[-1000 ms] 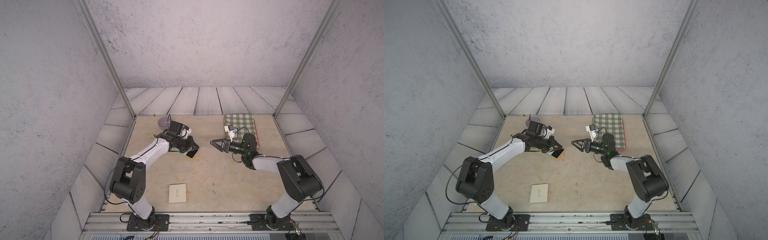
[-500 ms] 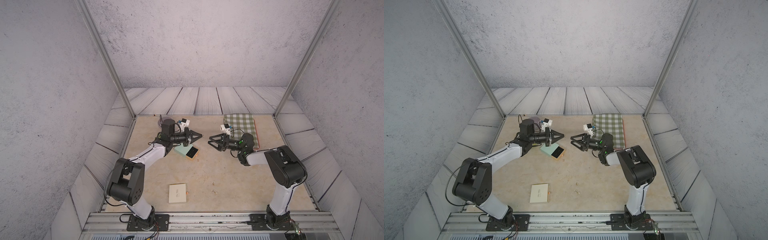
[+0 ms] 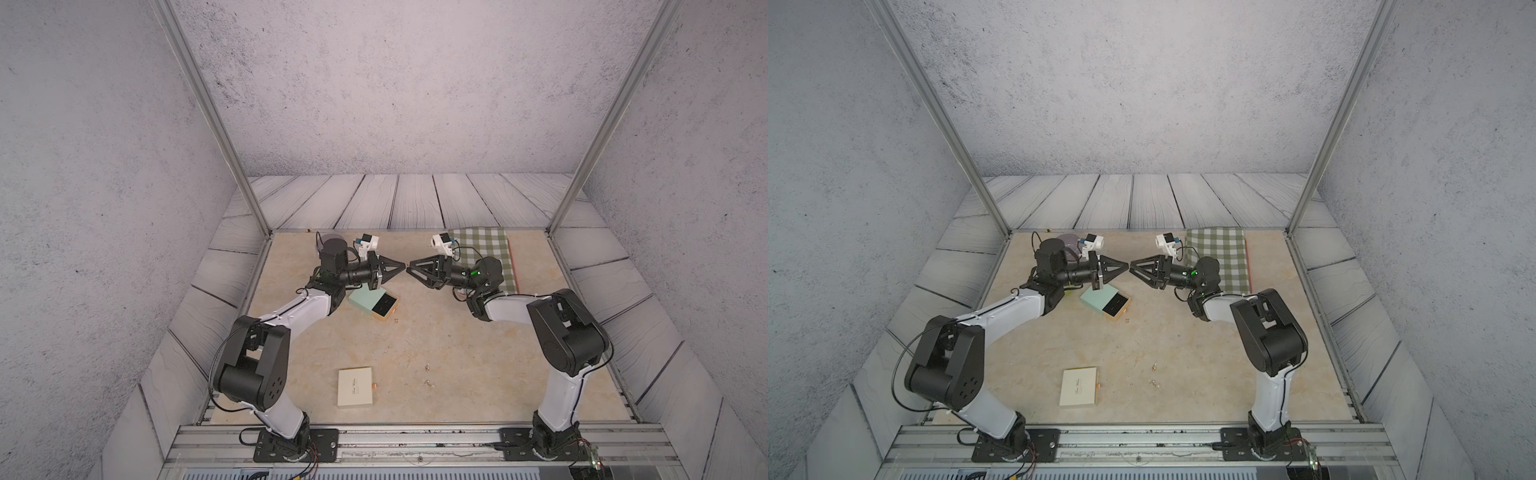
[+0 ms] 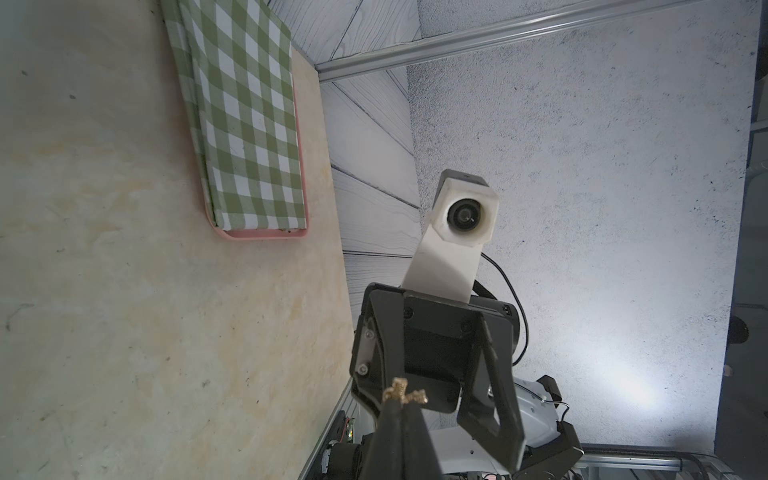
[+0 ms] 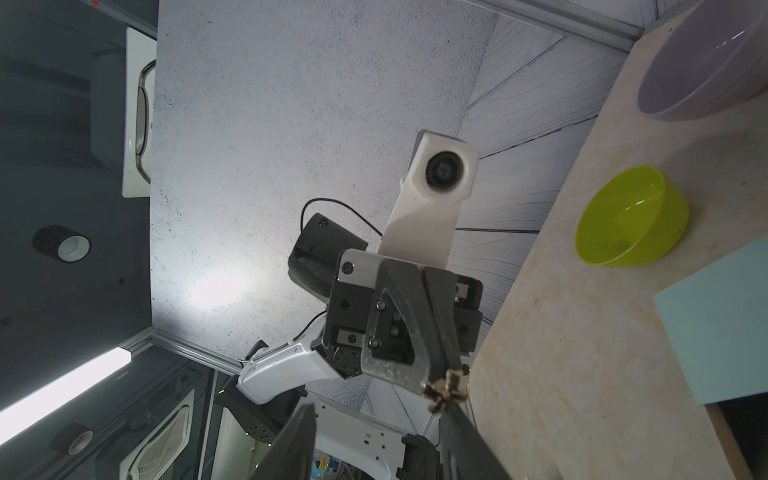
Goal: Place the earrings into the drawer-style jewelry box
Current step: Pick up the earring from the center of the board.
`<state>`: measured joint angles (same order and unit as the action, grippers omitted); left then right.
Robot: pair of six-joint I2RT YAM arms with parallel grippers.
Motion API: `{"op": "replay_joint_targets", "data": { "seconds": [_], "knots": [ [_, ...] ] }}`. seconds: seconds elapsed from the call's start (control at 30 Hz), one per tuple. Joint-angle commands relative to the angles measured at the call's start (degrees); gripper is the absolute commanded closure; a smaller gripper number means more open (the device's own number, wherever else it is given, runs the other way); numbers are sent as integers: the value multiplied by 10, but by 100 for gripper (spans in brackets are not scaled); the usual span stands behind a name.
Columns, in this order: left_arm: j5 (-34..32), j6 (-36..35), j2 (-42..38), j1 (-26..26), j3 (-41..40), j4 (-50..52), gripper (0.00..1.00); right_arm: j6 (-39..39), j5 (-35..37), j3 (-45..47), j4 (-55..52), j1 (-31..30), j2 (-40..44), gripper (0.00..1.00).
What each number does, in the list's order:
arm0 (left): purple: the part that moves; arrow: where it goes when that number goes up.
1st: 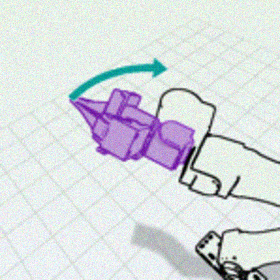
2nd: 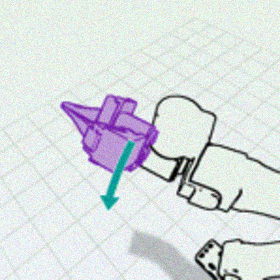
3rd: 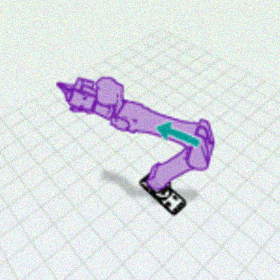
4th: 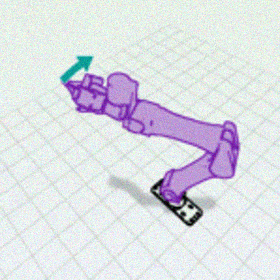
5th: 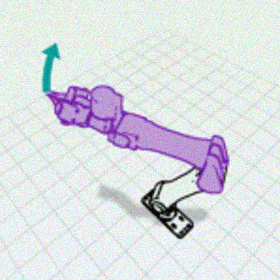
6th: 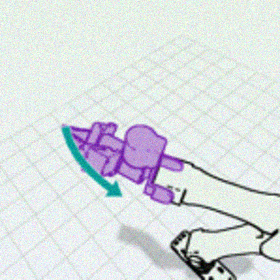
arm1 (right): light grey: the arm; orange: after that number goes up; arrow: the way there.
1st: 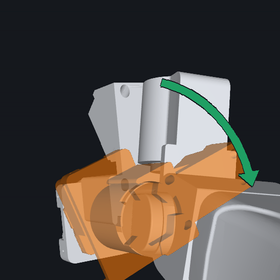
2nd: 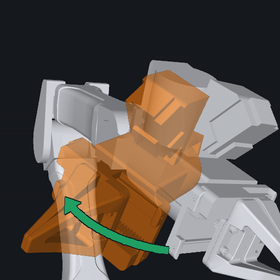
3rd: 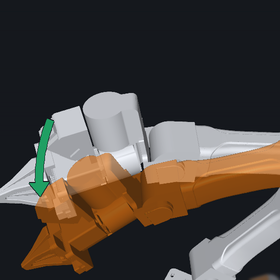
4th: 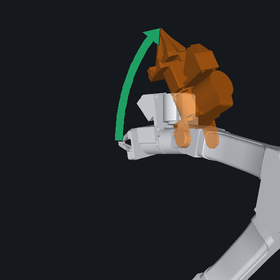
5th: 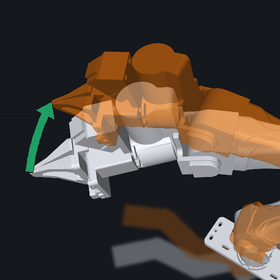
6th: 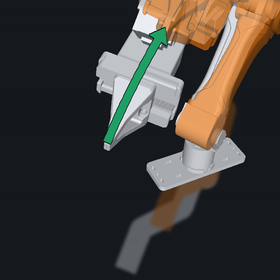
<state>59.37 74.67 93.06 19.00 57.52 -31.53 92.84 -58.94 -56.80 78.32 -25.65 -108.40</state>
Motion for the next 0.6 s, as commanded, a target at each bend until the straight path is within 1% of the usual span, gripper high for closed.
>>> {"op": "replay_joint_targets", "data": {
  "seconds": [0.0, 0.13, 0.2, 0.3, 0.4, 0.57],
  "knots": [
    [6, 5, 2, -2, -4, -27, 100, 7, 5, -7, 17, -4, -12, 53],
    [6, 6, 2, -2, -6, -28, 100, 8, 5, -6, 17, -4, -18, 60],
    [6, 9, 1, -2, -8, -31, 100, 8, 7, -6, 17, -4, -20, 60],
    [6, 17, -2, -2, -11, -43, 100, 7, 6, -7, 17, -4, -23, 59],
    [6, 25, -2, -2, -15, -52, 100, 1, 2, -14, 17, -3, -27, 55],
    [6, 28, -6, -2, -18, -53, 100, -38, -6, -22, -15, -2, -27, 54]
  ]
}}
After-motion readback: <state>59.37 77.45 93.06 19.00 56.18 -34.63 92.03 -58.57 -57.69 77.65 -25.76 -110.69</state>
